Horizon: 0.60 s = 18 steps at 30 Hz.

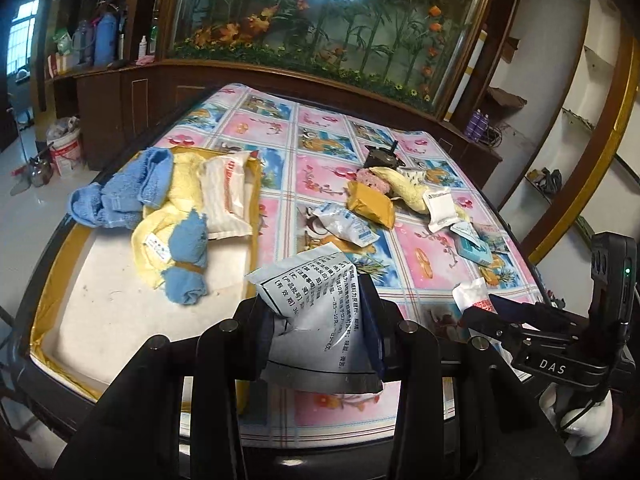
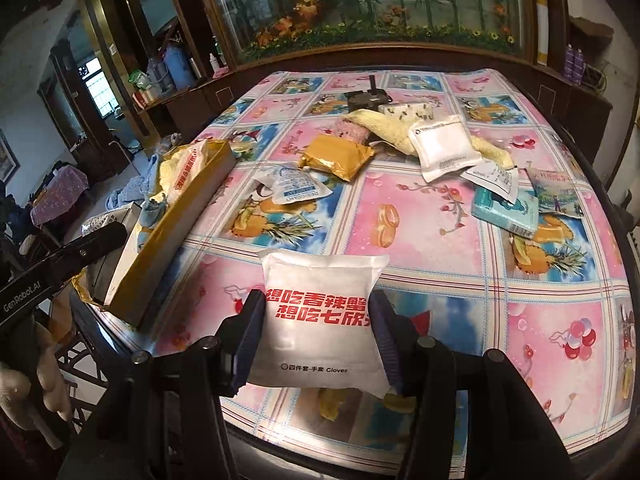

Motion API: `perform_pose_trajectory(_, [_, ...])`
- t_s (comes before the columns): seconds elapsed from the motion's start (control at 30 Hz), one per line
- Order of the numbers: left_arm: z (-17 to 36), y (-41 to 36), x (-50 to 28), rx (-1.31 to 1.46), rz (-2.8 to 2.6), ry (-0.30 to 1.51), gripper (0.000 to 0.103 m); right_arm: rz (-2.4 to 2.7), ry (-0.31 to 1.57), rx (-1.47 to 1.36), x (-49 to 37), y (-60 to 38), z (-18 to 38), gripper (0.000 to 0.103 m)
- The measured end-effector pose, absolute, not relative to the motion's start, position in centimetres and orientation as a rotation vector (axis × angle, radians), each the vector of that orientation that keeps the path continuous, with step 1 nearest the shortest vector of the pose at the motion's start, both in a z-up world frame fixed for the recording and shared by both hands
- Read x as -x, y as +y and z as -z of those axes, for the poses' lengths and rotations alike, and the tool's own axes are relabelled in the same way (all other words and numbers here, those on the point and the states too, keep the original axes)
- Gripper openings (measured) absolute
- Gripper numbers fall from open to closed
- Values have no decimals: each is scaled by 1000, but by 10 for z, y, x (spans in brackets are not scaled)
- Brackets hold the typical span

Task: Organize soft objects
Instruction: 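Carry the paper and pouch into the tray and open both tools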

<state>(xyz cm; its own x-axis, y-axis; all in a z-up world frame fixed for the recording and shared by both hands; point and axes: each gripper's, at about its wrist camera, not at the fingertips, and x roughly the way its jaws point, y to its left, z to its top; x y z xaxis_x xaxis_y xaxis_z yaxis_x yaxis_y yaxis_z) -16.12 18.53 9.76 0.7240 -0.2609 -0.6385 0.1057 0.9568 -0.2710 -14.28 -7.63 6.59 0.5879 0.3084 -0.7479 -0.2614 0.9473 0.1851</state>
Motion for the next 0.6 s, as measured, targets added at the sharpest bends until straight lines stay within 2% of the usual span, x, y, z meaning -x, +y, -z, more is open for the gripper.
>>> perform_pose_trajectory(0.6, [-73,307,151,360,-68,730,38,-619,864,80,122,59,-89,53])
